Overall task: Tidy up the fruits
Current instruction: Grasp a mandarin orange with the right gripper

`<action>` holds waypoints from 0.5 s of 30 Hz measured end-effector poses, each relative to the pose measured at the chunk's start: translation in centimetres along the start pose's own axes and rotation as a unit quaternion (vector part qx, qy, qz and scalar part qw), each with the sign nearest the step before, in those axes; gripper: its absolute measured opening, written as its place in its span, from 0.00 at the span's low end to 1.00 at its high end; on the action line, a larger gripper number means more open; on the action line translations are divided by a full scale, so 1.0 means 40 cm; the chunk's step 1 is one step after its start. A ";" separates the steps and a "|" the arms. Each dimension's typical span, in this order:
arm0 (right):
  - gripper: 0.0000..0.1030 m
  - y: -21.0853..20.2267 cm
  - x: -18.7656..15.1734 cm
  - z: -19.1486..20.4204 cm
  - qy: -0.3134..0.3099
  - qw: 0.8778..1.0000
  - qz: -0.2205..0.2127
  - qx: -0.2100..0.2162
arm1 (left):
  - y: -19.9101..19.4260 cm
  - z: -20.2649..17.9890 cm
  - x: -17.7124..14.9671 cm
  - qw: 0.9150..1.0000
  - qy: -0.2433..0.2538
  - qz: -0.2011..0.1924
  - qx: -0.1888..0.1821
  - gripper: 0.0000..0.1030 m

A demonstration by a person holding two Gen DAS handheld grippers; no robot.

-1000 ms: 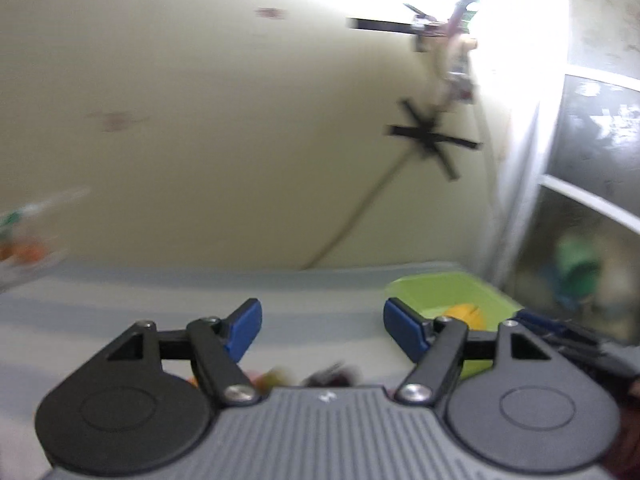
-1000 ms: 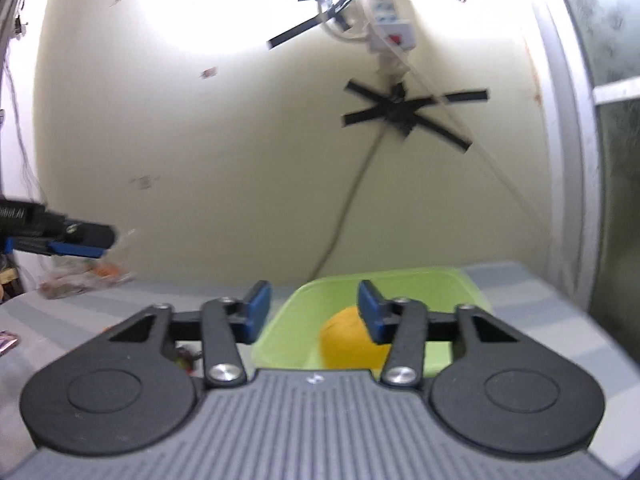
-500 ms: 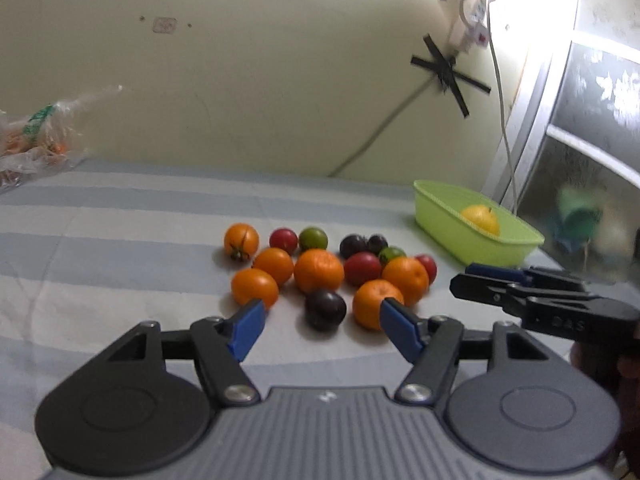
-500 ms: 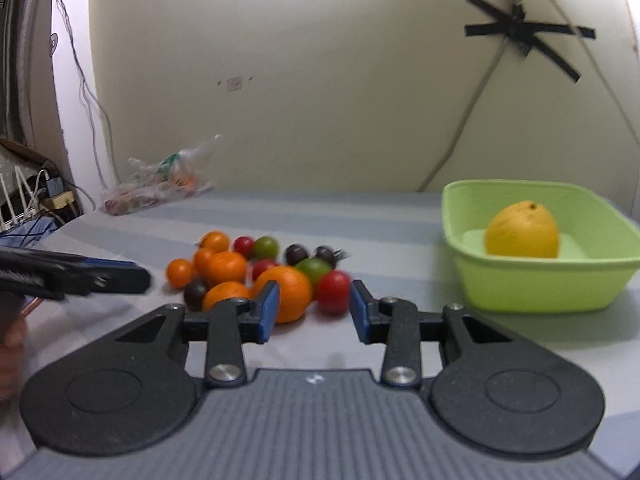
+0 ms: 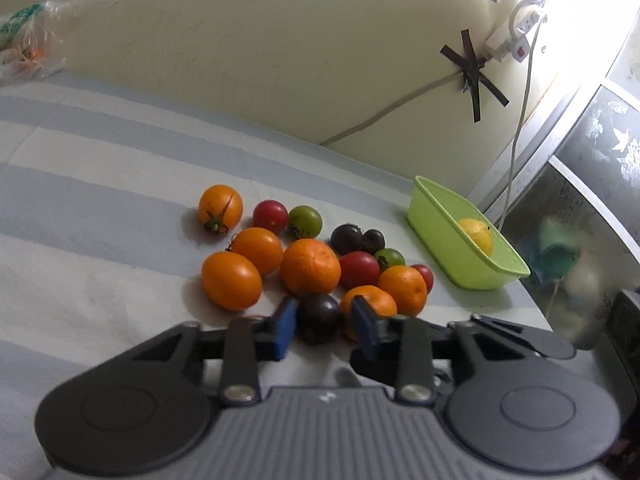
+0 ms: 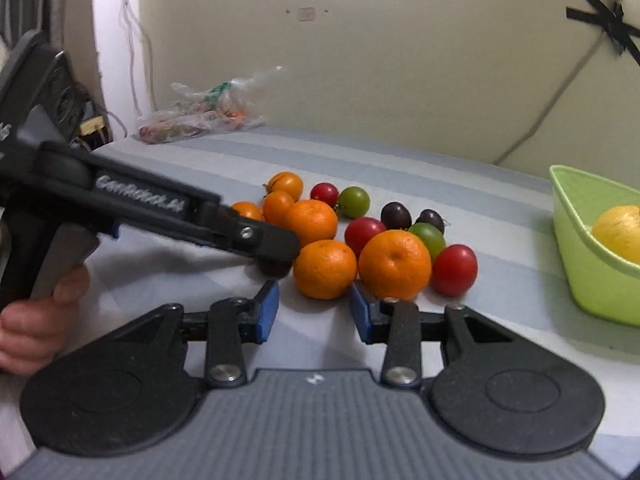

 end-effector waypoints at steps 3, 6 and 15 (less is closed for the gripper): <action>0.35 0.025 0.003 0.013 0.004 1.000 0.003 0.001 | -0.014 0.000 -0.007 1.000 -0.008 -0.001 -0.005 0.26; 0.31 0.006 -0.005 0.003 0.006 1.000 -0.007 0.002 | -0.038 -0.011 -0.020 1.000 -0.014 -0.001 -0.018 0.26; 0.31 -0.080 -0.050 0.015 -0.011 1.000 -0.012 0.022 | -0.066 -0.078 -0.091 0.999 0.014 0.019 -0.031 0.26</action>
Point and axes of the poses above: each gripper's, at about its wrist camera, not at the fingertips, and y roughly the way its jaws point, z to its left, x to its top, the point moved 5 cm from there along y, roughly the way its jaws point, and after that the axes turned 10 degrees about -x, right-handed, at the moved point
